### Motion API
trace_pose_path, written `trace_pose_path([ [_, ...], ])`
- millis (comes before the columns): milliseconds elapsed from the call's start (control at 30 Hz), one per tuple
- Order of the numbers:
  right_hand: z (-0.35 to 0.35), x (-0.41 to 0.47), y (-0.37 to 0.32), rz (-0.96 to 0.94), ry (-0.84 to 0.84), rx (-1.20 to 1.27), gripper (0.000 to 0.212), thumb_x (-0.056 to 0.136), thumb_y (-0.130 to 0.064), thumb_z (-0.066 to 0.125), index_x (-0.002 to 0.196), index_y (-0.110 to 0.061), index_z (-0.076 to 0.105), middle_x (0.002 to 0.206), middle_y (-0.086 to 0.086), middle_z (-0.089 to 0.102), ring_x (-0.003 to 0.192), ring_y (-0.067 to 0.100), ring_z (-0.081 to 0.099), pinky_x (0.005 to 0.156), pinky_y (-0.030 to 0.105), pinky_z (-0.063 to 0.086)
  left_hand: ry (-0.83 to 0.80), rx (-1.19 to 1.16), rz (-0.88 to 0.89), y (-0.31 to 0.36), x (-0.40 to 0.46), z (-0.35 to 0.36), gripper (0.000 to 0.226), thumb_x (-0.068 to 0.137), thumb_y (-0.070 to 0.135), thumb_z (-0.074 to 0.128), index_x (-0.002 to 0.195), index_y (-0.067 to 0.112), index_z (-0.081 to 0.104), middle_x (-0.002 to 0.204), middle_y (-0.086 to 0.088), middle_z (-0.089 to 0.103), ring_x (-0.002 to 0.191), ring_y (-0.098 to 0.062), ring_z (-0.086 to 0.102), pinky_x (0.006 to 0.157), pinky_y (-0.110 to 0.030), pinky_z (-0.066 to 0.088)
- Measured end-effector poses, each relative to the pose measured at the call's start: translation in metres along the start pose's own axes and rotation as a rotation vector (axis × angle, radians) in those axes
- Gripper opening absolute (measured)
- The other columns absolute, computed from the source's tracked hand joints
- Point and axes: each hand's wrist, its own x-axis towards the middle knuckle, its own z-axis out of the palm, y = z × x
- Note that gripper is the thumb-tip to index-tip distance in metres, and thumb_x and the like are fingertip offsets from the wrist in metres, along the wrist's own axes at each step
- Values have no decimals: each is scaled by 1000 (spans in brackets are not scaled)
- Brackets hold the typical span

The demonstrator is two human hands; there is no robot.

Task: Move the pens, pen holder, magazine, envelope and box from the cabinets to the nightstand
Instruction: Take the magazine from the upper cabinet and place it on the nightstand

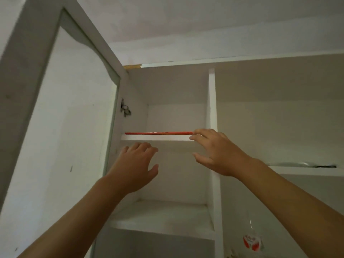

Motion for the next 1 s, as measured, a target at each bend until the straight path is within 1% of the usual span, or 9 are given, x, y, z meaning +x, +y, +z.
trace_pose_path([
  [100,3,21,2,20,-24,7,56,100,-44,54,153,-25,44,154,-5,44,142,15,39,116,42,35,20,64,27,-9,15,-4,60,100,55,44,153,28,38,157,2,43,145,-20,38,121,-50,32],
  [233,9,42,2,81,-96,38,53,98,-39,55,149,-27,45,149,-7,47,137,17,43,114,42,36,-1,151,57,-18,32,-3,61,100,55,42,153,27,35,158,0,40,148,-24,35,119,-55,34],
  [300,12,51,3,126,-129,46,52,96,-39,55,146,-27,46,144,-6,51,131,18,47,112,43,39,-27,180,56,-22,40,0,62,100,56,42,153,26,33,160,-2,38,149,-25,33,119,-56,33],
  [433,17,68,6,189,-186,56,36,93,-39,56,128,-31,54,118,-7,57,106,18,55,96,39,47,-52,214,63,-27,49,4,61,101,54,42,153,24,32,160,-4,37,148,-27,34,118,-57,34],
  [533,21,77,7,205,-213,61,26,93,-38,56,118,-31,57,111,-7,59,98,19,57,89,39,51,-63,208,74,-27,51,8,61,102,51,42,154,22,31,157,-5,39,145,-28,37,118,-55,34],
  [667,27,82,4,211,-183,49,22,98,-37,54,116,-25,60,110,-4,60,94,20,59,88,42,53,-108,163,90,-21,45,22,58,102,49,43,153,22,32,155,-5,40,142,-27,39,117,-52,34],
  [733,28,81,2,204,-172,37,22,100,-35,53,117,-23,60,110,-2,59,94,20,59,88,41,52,-115,157,110,-16,41,31,58,101,48,43,152,22,33,154,-5,40,141,-27,39,116,-52,34],
  [833,23,81,-1,181,-143,4,22,101,-35,54,117,-22,60,109,-2,59,94,20,57,87,39,50,-90,137,118,-12,42,35,57,101,48,42,151,23,34,154,-5,40,140,-27,39,115,-52,35],
  [1000,15,78,-7,129,-135,-39,29,96,-35,54,122,-23,59,114,-4,58,103,19,55,96,41,47,3,118,99,-18,52,26,58,101,48,41,152,21,33,153,-3,42,141,-26,39,116,-51,35],
])
